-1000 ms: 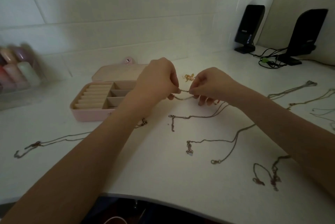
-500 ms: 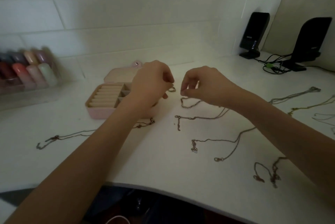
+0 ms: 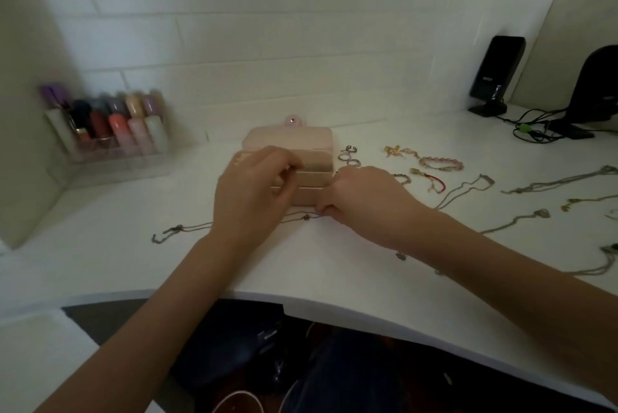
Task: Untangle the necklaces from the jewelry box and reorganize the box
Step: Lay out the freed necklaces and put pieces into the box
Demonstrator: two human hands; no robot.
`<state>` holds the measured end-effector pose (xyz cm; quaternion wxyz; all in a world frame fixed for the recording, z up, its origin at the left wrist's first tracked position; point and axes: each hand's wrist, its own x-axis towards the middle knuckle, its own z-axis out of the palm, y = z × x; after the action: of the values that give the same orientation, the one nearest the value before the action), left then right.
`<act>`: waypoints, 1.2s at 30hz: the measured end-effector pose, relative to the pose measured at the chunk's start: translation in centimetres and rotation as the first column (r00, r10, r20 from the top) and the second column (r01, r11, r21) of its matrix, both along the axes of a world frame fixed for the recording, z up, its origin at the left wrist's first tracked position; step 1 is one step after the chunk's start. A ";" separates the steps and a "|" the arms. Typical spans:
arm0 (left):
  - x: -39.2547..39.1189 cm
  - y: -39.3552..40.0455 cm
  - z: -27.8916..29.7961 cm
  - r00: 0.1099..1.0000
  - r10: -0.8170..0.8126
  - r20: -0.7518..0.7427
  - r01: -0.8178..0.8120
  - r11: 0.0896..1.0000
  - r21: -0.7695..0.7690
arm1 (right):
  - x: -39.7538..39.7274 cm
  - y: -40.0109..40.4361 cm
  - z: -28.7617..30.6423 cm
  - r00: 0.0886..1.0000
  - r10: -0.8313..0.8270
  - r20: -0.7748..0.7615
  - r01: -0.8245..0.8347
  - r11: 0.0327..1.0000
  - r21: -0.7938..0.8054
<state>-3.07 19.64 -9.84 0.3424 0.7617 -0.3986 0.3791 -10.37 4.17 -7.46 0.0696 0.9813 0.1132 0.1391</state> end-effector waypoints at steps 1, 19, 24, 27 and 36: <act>-0.3 0.0 -0.1 0.999 -0.044 0.009 0.044 0.999 -0.015 | 0.0 0.0 -0.2 1.000 -0.001 0.011 0.002 1.000 -0.021; -1.7 -1.1 -0.5 0.773 -0.314 -0.552 0.346 0.937 -0.048 | -0.2 -0.5 -0.1 0.990 0.032 -0.138 0.140 -0.091 0.986; -1.6 -1.2 -0.4 0.726 -0.307 -0.615 0.342 0.937 -0.064 | -0.1 -1.2 0.7 0.993 -0.027 -0.112 0.104 -0.202 0.974; -1.3 -1.2 -0.6 0.736 -0.297 -0.608 0.346 0.938 -0.040 | -0.3 -1.4 1.0 0.998 -0.011 -0.061 0.057 -0.236 0.970; -0.8 -1.5 -0.7 0.766 -0.318 -0.559 0.398 0.917 0.023 | -0.9 -0.7 2.2 0.950 0.292 0.114 -0.011 -0.334 0.942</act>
<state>-3.84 18.19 -10.56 0.4529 0.7691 -0.4486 0.0457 -11.24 3.45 -5.26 -0.7796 0.6129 0.0884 0.0942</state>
